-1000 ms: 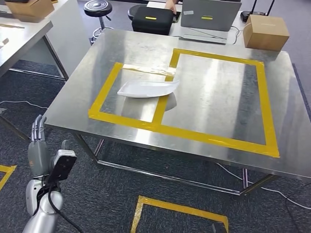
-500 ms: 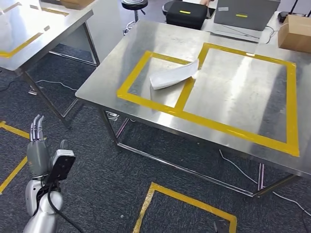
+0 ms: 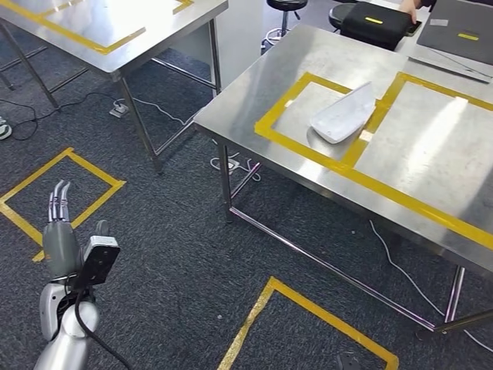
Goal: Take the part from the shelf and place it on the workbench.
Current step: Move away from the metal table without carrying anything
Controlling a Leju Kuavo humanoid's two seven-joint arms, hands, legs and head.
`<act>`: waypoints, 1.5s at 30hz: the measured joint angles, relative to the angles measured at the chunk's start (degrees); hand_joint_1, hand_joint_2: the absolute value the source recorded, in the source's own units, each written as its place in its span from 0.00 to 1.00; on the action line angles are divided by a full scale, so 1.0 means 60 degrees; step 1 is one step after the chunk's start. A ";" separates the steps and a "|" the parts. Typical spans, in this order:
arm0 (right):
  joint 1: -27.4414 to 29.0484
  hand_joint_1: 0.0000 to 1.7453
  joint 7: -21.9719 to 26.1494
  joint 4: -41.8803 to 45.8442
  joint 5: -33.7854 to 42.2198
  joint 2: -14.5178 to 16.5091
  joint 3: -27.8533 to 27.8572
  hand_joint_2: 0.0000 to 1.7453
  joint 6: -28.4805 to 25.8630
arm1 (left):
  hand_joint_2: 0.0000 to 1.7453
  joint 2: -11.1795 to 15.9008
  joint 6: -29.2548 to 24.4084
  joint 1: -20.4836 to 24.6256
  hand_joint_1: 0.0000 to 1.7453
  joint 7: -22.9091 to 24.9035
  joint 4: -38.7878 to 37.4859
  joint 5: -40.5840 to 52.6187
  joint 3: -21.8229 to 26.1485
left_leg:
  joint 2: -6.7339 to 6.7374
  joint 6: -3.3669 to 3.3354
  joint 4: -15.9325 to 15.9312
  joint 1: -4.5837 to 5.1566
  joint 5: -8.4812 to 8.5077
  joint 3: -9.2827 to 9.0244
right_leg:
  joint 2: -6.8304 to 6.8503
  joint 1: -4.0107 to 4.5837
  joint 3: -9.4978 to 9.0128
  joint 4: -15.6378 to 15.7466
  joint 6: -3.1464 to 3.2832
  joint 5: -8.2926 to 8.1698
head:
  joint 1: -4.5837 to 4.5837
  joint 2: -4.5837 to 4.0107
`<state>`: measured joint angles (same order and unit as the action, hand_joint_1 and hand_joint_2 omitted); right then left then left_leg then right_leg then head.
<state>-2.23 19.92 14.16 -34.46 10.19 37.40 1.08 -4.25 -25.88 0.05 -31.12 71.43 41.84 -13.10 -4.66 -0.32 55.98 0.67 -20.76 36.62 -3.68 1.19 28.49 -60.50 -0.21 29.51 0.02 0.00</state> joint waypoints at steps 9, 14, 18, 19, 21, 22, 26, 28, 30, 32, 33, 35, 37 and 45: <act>-0.0035 0.00 0.0018 -0.0004 -0.0023 -0.0001 0.0016 0.00 0.0026 | 0.00 0.0044 0.0015 -0.0044 0.00 0.0004 0.0007 -0.0102 0.0014 | 0.0576 0.0480 0.1929 -0.0127 -0.1549 0.0824 | 0.0714 -0.0045 0.0293 0.0892 0.0161 -0.0690 | 0.0110 -0.0002; -0.0064 0.00 0.0016 0.0002 -0.0024 -0.0018 0.0025 0.00 0.0027 | 0.00 0.0040 0.0020 -0.0030 0.00 0.0004 0.0007 -0.0123 0.0018 | 0.1023 0.0873 0.1835 -0.0441 -0.0946 -0.0306 | 0.1422 -0.0096 0.1034 0.0715 -0.0041 -0.1135 | 0.0121 -0.0002; -0.0093 0.00 0.0040 0.0016 -0.0025 -0.0032 0.0027 0.00 0.0028 | 0.00 0.0000 0.0026 0.0030 0.00 0.0004 0.0022 -0.0173 0.0015 | 0.1426 0.0581 0.0056 -0.0340 -0.1334 -0.1414 | 0.1837 -0.0155 0.1391 0.0407 -0.0293 -0.1373 | 0.0076 -0.0001; -0.0083 0.00 0.0043 0.0015 -0.0026 -0.0028 0.0029 0.00 0.0028 | 0.00 0.0008 0.0029 0.0004 0.00 0.0004 0.0022 -0.0197 0.0018 | 0.1346 0.0424 0.0062 -0.0302 -0.1271 -0.1308 | 0.1863 -0.0215 0.1417 0.0400 -0.0363 -0.1419 | 0.0076 0.0000; -0.0030 0.00 0.0048 0.0007 -0.0027 -0.0015 0.0034 0.00 0.0033 | 0.00 0.0019 0.0037 -0.0016 0.00 0.0004 0.0020 -0.0245 0.0034 | 0.1147 0.0204 0.0067 -0.0257 -0.1061 -0.1102 | 0.1476 -0.0307 0.1559 0.0110 -0.0477 -0.0987 | 0.0076 0.0000; -0.0005 0.00 0.0050 0.0004 -0.0027 -0.0010 0.0036 0.00 0.0036 | 0.00 0.0014 0.0041 0.0001 0.00 0.0002 0.0020 -0.0263 0.0039 | 0.1039 0.0121 0.0064 -0.0249 -0.0933 -0.0970 | 0.1154 -0.0321 0.1693 -0.0312 -0.0506 -0.0532 | 0.0069 0.0000; 0.0022 0.00 0.0050 -0.0004 -0.0028 -0.0005 0.0059 0.00 0.0035 | 0.00 -0.0007 0.0071 0.0014 0.00 -0.0041 0.0018 -0.0369 0.0045 | 0.0540 0.0011 0.0076 -0.0153 -0.0415 -0.0347 | 0.0604 -0.0223 0.2003 -0.2382 -0.0354 0.0650 | 0.0002 0.0000; 0.0009 0.00 0.0050 -0.0004 -0.0030 -0.0005 0.0087 0.00 0.0035 | 0.00 -0.0003 0.0093 0.0005 0.00 -0.0074 0.0018 -0.0436 0.0048 | 0.0276 0.0027 0.0080 -0.0131 -0.0154 -0.0038 | 0.0498 -0.0145 0.1392 -0.1940 -0.0209 0.0218 | 0.0003 0.0000; -0.0029 0.00 0.0055 -0.0002 -0.0031 -0.0013 0.0107 0.00 0.0035 | 0.00 -0.0012 0.0098 0.0011 0.00 -0.0086 0.0021 -0.0467 0.0049 | 0.0037 0.0082 0.0088 -0.0134 0.0090 0.0192 | 0.0035 -0.0113 0.0314 -0.0516 -0.0079 0.0034 | 0.0007 -0.0001; -0.0061 0.00 0.0066 0.0000 -0.0031 -0.0022 0.0115 0.00 0.0035 | 0.00 -0.0026 0.0098 0.0023 0.00 -0.0089 0.0025 -0.0477 0.0049 | -0.0157 0.0184 0.0052 -0.0155 0.0322 0.0286 | -0.0328 -0.0098 -0.0330 0.0491 -0.0090 0.0167 | -0.0009 -0.0002; -0.0072 0.00 0.0068 -0.0001 -0.0031 -0.0023 0.0117 0.00 0.0035 | 0.00 -0.0030 0.0099 0.0023 0.00 -0.0091 0.0025 -0.0482 0.0049 | -0.0259 0.0252 0.0010 -0.0164 0.0439 0.0306 | -0.0320 -0.0082 -0.0398 0.0659 -0.0107 0.0186 | -0.0027 -0.0001; -0.0093 0.00 0.0069 -0.0002 -0.0033 -0.0019 0.0128 0.00 0.0035 | 0.00 -0.0010 0.0101 0.0000 0.00 -0.0095 0.0023 -0.0484 0.0050 | -0.0279 0.0349 -0.0018 -0.0196 0.0483 0.0371 | -0.0075 -0.0087 -0.0273 0.0691 -0.0040 -0.0019 | -0.0042 -0.0001; -0.0096 0.00 0.0070 -0.0001 -0.0035 -0.0015 0.0140 0.00 0.0035 | 0.00 0.0010 0.0106 0.0004 0.00 -0.0095 0.0022 -0.0488 0.0048 | 0.0132 0.0411 0.0472 -0.0193 -0.0241 0.0583 | 0.0226 -0.0113 -0.0081 0.0773 0.0077 -0.0307 | 0.0025 0.0000; -0.0081 0.00 0.0072 0.0002 -0.0052 -0.0030 0.0157 0.00 0.0032 | 0.00 0.0004 0.0122 0.0052 0.00 -0.0105 0.0018 -0.0513 0.0044 | 0.1138 0.0859 0.1800 -0.0410 -0.0883 -0.0427 | 0.1435 -0.0086 0.1208 0.0577 -0.0080 -0.1214 | 0.0082 0.0000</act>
<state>-2.72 20.35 14.17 -34.77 10.01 38.34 1.27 -4.23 -25.15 0.36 -31.75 71.54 38.76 -12.84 2.17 4.83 66.78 -1.79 -26.05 34.06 4.93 0.67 35.73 -57.04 -0.69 22.23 0.52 0.00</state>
